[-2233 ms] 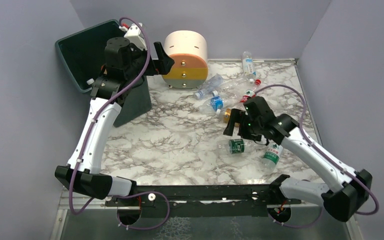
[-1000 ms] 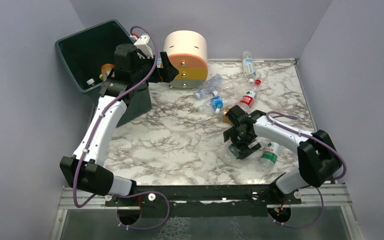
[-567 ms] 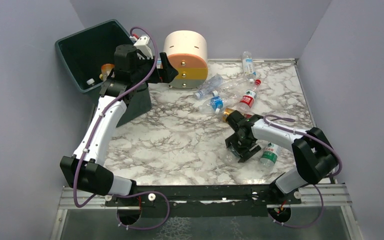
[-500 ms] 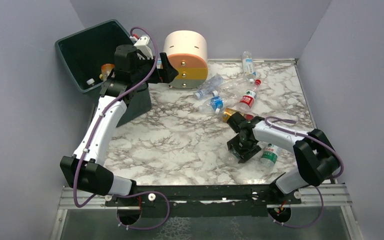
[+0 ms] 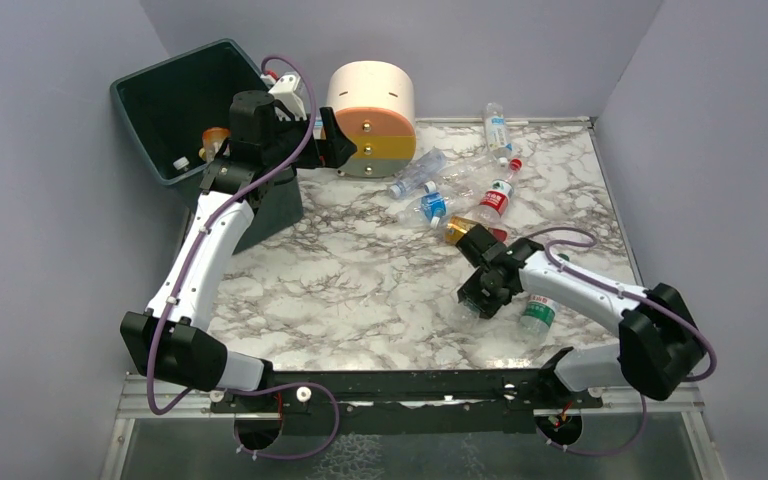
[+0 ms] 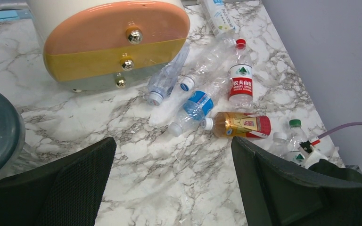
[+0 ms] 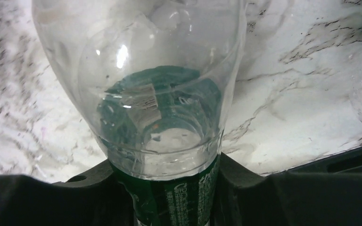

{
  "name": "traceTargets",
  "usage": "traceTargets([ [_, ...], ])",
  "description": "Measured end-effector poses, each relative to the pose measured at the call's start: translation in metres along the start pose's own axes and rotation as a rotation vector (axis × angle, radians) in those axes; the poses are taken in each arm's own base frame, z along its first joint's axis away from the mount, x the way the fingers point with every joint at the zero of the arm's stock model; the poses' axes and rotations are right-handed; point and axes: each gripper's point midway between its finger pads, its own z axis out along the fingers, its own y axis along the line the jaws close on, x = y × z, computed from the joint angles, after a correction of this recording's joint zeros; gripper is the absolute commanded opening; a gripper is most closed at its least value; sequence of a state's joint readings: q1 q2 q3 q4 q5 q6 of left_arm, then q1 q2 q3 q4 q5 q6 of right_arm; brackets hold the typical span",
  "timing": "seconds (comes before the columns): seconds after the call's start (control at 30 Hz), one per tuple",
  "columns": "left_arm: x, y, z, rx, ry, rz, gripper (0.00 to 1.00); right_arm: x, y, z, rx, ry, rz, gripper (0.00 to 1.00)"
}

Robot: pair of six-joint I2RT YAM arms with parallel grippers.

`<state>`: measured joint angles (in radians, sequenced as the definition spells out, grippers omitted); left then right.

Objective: Put the plastic bottles in the bin
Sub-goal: Pick up the plastic bottle at the center of the board.

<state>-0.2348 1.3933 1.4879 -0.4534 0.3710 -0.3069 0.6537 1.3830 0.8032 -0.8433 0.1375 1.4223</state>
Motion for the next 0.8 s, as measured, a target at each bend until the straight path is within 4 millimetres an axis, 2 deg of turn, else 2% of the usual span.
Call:
traceTargets([
  [0.13,0.001,0.0,0.0,0.002,0.006,-0.003,0.99,-0.004,0.007,-0.022,-0.083,-0.031,-0.06,0.24],
  [0.33,0.003,-0.01,-0.002,0.048,0.018,-0.021,0.99,-0.013,0.03,-0.059,-0.245,-0.094,-0.186,0.24],
  [0.63,0.004,-0.031,-0.008,0.148,0.036,-0.07,0.99,-0.031,0.087,-0.106,-0.495,-0.231,-0.42,0.25],
  [0.8,-0.004,-0.044,-0.013,0.205,0.029,-0.081,0.99,-0.042,0.116,-0.14,-0.655,-0.369,-0.554,0.31],
])
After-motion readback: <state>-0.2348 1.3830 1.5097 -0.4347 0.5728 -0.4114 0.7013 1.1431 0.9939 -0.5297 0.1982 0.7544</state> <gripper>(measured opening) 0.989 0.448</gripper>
